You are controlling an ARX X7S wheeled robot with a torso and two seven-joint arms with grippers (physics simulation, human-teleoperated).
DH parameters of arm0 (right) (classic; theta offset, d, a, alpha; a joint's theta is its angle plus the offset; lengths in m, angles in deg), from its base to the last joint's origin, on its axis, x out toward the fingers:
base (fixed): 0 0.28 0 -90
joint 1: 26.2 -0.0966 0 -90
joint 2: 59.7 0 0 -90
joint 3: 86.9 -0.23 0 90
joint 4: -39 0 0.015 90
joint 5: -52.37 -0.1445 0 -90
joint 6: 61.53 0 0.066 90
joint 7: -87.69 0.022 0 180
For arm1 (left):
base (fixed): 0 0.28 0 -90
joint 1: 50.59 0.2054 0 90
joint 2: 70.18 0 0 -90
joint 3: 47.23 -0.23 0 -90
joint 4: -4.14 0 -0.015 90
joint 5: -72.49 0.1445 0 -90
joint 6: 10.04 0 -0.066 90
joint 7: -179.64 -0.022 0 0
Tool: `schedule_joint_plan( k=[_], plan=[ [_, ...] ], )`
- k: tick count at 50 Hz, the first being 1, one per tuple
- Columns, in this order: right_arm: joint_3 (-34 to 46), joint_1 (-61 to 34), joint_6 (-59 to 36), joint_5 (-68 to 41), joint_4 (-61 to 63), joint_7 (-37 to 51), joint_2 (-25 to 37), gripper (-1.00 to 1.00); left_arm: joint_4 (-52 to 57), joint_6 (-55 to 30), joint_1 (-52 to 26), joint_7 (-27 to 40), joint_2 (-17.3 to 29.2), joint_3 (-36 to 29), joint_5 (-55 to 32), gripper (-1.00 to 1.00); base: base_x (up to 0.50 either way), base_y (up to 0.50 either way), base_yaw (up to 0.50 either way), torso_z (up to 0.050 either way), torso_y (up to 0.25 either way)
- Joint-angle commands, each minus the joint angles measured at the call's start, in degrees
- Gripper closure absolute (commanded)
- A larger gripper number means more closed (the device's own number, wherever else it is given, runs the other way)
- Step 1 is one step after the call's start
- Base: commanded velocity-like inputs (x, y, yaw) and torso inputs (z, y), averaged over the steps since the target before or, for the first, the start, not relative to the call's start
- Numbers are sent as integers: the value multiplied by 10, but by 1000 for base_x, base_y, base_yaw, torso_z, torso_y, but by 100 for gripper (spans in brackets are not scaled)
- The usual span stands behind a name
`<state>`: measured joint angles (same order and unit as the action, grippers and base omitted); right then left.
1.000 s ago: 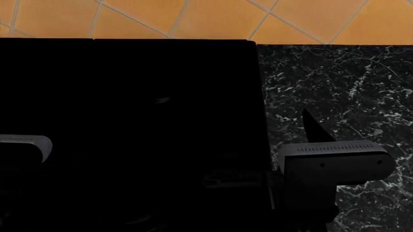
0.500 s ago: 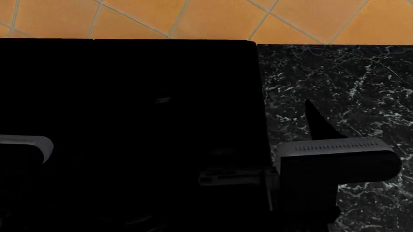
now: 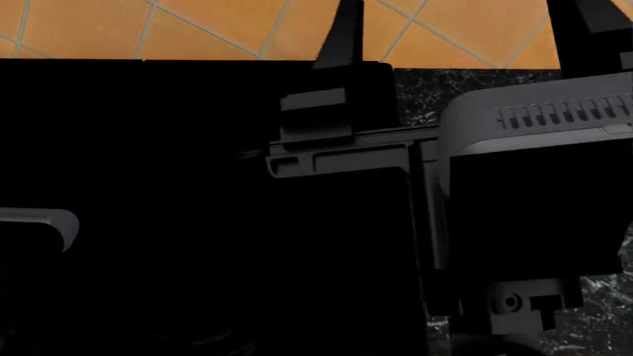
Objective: Press the start button on the microwave
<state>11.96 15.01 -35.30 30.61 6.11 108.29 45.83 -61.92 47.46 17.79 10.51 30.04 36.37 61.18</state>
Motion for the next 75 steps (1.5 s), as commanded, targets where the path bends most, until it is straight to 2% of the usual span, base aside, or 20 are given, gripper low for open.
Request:
schedule_joint_plan(
  k=[1,18,23,26,31,32,37,42,58,75],
  plan=[
    [-33,-173,-128,-139,24,76,18,-100,-16,3,-1,1,8,-4,-5,-100,11,3,-3,0,0],
    [-61,-358,-185,-188,-129,44,-9,-100,-9,3,-3,6,15,-11,-6,-100,5,2,-1,-1,0],
    [-73,-418,-228,-206,-159,50,-26,-100,-10,5,-3,7,16,-12,-6,-100,4,2,0,0,0],
    [-89,-457,-260,-232,-174,66,-39,-100,-8,3,-4,8,18,-14,-7,-100,4,2,0,0,0],
    [-89,-506,-260,-346,-239,146,-31,-100,-10,7,-3,8,17,-16,-9,-100,4,2,0,0,0],
    [-86,-516,-259,-363,-250,155,-30,100,-12,10,-3,8,17,-17,-8,-100,0,0,-3,0,0],
    [-65,-562,-257,-431,-297,209,-23,100,-10,8,-5,10,20,-17,-9,-100,7,3,-1,-2,0],
    [-46,-589,-246,-450,-325,217,-17,100,-10,9,-2,11,20,-19,-10,-100,2,1,0,0,0],
    [59,-647,-158,-371,-398,139,24,100,-6,6,-1,16,25,-19,-16,-100,2,2,0,0,0],
    [102,-668,-108,-331,-467,96,30,100,-4,3,-8,18,30,-24,-20,-100,4,2,0,-1,0]
  ],
)
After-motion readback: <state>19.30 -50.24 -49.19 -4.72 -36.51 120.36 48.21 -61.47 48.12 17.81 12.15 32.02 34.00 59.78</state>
